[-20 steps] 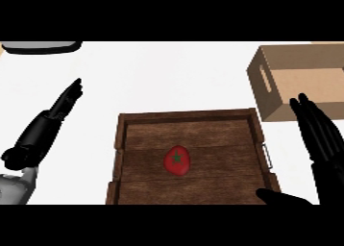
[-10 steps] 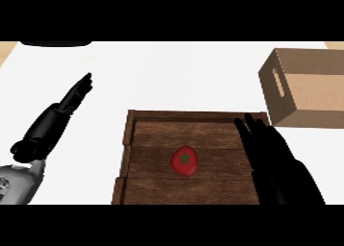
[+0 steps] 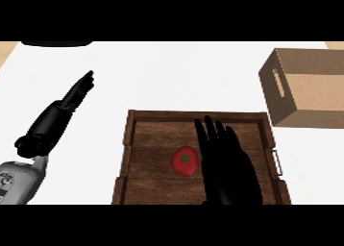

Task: Pick the tomato from the tray and place it in the cardboard box

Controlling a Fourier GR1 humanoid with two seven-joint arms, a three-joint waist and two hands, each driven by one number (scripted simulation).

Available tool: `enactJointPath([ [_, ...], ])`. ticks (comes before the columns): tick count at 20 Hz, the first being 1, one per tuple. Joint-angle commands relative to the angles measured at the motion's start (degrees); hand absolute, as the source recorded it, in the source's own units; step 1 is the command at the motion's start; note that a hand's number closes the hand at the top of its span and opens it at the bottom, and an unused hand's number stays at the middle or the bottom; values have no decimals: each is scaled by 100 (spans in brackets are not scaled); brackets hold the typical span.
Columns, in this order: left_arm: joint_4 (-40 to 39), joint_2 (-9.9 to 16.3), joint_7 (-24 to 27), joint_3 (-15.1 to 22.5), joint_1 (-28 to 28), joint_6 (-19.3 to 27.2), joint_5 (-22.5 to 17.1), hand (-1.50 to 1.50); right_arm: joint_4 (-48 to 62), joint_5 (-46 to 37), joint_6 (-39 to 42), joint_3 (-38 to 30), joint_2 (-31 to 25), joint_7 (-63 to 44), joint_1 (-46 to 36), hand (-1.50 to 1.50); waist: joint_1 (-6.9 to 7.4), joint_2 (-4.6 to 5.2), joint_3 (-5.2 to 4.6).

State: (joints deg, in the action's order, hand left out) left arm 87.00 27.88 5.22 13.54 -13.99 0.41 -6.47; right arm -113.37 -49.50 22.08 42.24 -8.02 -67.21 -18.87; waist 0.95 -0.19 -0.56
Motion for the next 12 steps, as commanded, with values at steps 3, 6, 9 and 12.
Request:
enactJointPath([
  [3,20,-12,4,-40,-21,-54,-11,0,676,69,742,-63,774,-1738,-476,-150,-3,-2,25],
  [6,-181,-194,-49,-12,-115,106,71,0,1005,-27,612,150,784,-1790,-519,-150,-75,-3,23],
  [9,73,-34,39,-14,94,-89,10,0,1380,-129,609,109,789,-1793,-639,-150,31,-30,27],
  [12,-113,-191,-229,53,-272,-5,105,0,1740,-55,398,-161,792,-1795,-1186,-150,12,17,33],
])
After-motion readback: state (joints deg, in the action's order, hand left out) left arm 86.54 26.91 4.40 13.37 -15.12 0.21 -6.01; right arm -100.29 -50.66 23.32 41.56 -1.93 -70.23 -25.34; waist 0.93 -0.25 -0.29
